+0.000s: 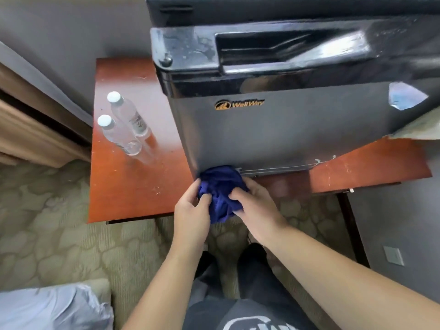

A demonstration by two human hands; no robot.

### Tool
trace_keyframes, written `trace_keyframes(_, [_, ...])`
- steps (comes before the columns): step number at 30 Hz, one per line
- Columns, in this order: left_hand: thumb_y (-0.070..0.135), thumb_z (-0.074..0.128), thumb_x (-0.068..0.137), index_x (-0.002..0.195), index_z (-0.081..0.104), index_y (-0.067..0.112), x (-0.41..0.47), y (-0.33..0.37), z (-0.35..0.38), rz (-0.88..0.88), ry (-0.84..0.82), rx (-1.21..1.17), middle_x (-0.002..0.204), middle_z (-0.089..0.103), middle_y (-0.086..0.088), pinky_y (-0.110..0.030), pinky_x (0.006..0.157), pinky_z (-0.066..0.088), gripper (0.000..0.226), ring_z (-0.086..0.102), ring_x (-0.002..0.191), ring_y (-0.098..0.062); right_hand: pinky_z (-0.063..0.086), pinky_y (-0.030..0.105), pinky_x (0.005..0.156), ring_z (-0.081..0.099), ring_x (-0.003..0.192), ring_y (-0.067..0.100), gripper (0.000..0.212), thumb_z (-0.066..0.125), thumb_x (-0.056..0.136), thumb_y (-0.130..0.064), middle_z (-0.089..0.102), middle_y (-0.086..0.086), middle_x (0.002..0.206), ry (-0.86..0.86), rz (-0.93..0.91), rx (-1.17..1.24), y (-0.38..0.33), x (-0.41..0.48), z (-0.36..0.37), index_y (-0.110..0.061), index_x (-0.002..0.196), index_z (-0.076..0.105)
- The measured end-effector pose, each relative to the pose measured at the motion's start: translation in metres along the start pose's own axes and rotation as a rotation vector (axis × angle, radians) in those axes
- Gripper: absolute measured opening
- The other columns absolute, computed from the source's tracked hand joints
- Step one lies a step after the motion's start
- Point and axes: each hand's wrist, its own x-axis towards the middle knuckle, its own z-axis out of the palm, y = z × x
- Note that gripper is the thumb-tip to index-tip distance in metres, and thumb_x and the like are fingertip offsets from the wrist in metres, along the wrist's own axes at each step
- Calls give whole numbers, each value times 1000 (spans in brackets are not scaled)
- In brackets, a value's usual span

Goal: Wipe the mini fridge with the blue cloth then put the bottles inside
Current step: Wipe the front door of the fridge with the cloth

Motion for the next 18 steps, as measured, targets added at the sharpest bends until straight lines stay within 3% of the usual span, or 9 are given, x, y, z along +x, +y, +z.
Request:
trace_keyframes(3, [3, 55, 100, 137, 66, 20, -13, 11, -5, 91, 87, -121, 132, 72, 8, -35, 108, 51, 42, 64, 127, -8, 61, 48, 90, 73, 101, 32, 44, 57, 88, 14, 73, 22, 111, -45, -103, -5, -8, -23, -2, -14, 121, 66])
trace_keyframes(5, [7, 52, 103, 136, 66, 24, -18, 11, -4, 110, 80, -180, 132, 72, 8, -36, 107, 50, 39, 64, 127, -10, 60, 56, 92, 72, 107, 38, 42, 65, 86, 12, 74, 19, 111, -5, -151, -46, -8, -27, 1, -14, 119, 62])
trace_keyframes(9, [28, 50, 104, 141, 57, 27, -8, -3, 1, -167, -45, -521, 136, 69, -6, -47, 101, 53, 37, 67, 124, -26, 58, 59, 92, 74, 102, 31, 35, 76, 83, -6, 76, 10, 107, 34, -159, -202, 2, -21, 7, -19, 112, 60])
trace_keyframes(12, [47, 65, 89, 141, 56, 28, -3, -16, 6, -338, -119, -571, 130, 73, -6, -47, 88, 60, 56, 74, 112, -22, 57, 49, 98, 72, 106, 15, 42, 69, 78, -29, 75, -7, 114, -40, -143, -434, 11, -15, 10, -37, 118, 59])
trace_keyframes(15, [29, 68, 93, 134, 61, 25, 10, -29, 11, -362, -47, -594, 125, 74, -11, -41, 74, 62, 41, 76, 102, -22, 52, 42, 108, 64, 118, 0, 60, 59, 81, -20, 64, -18, 131, -213, -65, -548, 8, -16, 6, -47, 134, 51])
trace_keyframes(18, [18, 65, 98, 133, 63, 18, 22, -37, 16, -376, 50, -625, 127, 73, -17, -44, 71, 63, 35, 74, 103, -31, 54, 36, 106, 60, 118, -2, 62, 55, 94, -3, 59, -23, 124, -213, -11, -579, -1, -23, -16, -38, 145, 50])
